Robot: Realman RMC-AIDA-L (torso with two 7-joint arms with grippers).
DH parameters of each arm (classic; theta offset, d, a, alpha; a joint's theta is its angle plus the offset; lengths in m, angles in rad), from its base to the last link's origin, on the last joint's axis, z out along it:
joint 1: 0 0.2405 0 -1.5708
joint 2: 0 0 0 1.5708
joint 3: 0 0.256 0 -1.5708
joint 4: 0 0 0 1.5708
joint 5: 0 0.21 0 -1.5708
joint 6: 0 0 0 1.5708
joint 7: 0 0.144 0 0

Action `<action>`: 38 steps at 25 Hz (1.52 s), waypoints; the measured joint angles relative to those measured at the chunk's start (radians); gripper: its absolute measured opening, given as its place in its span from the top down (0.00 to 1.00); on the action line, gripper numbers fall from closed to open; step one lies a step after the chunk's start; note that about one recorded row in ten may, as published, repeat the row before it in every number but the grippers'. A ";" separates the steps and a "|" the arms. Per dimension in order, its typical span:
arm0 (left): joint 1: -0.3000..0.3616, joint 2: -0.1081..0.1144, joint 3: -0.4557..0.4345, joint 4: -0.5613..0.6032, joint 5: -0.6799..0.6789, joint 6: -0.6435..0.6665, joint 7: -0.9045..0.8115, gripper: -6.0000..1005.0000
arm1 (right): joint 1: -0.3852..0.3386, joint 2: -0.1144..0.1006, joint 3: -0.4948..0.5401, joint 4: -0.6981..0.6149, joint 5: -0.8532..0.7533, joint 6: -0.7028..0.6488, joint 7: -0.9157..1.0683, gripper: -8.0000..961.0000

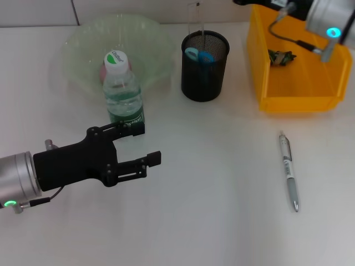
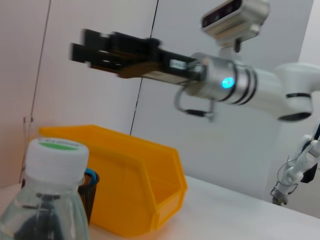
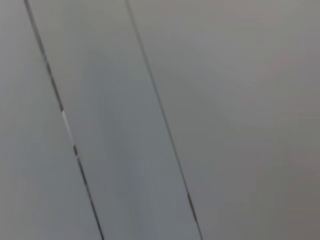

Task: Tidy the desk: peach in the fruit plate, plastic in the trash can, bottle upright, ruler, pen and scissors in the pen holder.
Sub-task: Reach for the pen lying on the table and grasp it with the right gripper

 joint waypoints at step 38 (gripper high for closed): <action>-0.010 0.052 0.011 0.051 0.109 0.067 0.010 0.22 | -0.005 0.029 -0.111 -0.624 -1.413 -0.660 1.427 0.24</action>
